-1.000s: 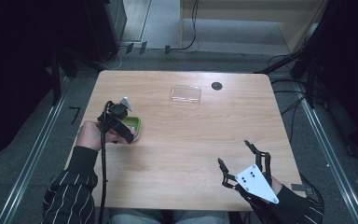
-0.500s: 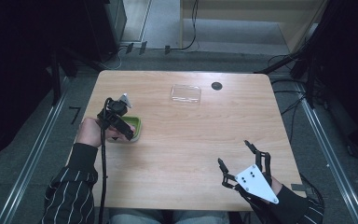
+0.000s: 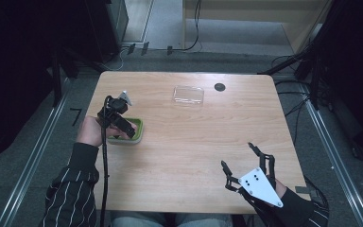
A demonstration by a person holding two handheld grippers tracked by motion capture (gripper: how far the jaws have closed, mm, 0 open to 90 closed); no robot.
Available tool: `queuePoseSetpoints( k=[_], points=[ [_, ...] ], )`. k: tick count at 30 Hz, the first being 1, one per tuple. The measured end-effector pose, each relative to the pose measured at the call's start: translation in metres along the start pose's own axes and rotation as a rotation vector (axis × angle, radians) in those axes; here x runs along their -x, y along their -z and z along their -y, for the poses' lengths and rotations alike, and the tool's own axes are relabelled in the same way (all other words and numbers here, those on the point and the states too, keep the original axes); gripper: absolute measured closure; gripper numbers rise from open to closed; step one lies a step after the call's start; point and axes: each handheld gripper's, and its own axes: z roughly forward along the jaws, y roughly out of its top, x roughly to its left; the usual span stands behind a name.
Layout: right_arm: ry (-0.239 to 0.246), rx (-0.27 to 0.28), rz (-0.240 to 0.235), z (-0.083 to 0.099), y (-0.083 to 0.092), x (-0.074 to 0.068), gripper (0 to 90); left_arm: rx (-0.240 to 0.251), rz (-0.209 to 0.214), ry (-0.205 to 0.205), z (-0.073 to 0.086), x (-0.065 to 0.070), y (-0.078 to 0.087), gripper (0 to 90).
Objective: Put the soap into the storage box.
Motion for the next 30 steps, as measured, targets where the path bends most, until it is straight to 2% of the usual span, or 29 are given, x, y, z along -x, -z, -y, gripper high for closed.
queuePoseSetpoints(
  k=[17, 20, 30],
  points=[
    [0.002, -0.002, -0.003, 0.000, 0.000, 0.000, 13.2, -0.005, 0.001, 0.038, -0.008, -0.008, -0.011, 14.0],
    [0.001, 0.000, -0.002, 0.000, 0.000, 0.000, 13.2, 0.004, 0.022, 0.046, -0.009, -0.009, -0.014, 14.0],
    [0.001, 0.000, -0.002, 0.000, 0.000, 0.000, 13.2, 0.001, 0.008, 0.068, -0.012, -0.012, -0.021, 14.0]
  ],
)
